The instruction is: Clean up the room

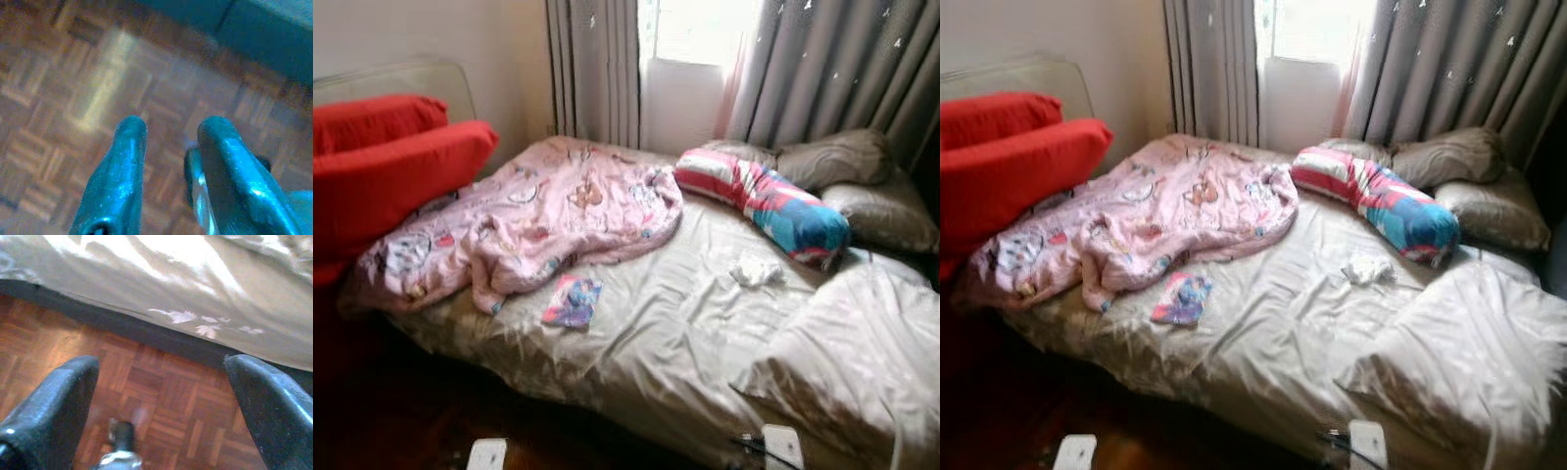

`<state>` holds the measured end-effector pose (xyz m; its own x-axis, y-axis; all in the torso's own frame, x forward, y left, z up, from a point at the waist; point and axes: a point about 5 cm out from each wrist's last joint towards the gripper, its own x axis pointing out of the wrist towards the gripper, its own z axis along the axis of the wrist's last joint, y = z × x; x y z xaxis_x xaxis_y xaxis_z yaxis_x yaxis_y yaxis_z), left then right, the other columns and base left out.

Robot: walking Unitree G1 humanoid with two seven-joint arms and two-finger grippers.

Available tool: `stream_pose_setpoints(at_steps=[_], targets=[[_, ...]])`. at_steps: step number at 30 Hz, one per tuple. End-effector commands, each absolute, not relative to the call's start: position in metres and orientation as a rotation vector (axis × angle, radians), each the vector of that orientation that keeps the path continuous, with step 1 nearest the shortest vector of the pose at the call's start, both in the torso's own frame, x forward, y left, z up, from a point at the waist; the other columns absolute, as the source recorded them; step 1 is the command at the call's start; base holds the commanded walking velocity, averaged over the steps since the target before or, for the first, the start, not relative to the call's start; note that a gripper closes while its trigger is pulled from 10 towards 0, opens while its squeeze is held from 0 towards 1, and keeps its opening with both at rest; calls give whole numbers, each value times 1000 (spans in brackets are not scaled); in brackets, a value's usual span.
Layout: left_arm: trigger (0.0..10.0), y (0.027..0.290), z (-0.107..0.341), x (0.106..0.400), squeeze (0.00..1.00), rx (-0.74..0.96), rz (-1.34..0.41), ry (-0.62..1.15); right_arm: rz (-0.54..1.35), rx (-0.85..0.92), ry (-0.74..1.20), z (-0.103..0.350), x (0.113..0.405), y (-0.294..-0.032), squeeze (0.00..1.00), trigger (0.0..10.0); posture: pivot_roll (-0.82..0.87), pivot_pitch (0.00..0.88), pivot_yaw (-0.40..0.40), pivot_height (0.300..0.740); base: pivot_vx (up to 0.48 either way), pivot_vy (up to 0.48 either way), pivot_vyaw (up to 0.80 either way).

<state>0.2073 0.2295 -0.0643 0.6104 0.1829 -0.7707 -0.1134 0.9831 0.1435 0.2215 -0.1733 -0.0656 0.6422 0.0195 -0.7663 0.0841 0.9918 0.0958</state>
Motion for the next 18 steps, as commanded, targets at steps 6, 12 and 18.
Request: stream_pose_setpoints(at_steps=[6,12,18], targets=[[10000,225,-63,211,0,87,158,904,-73,129,871,-65,222,-182,0,10000,-3,0,-50,740,0,-43,-769],[10000,225,-63,212,0,75,160,897,-74,131,871,-65,222,-181,0,10000,-2,0,-45,740,0,0,-763],[10000,225,-63,212,0,71,158,898,-76,134,871,-65,222,-181,0,10000,0,0,-41,740,0,0,-763]])
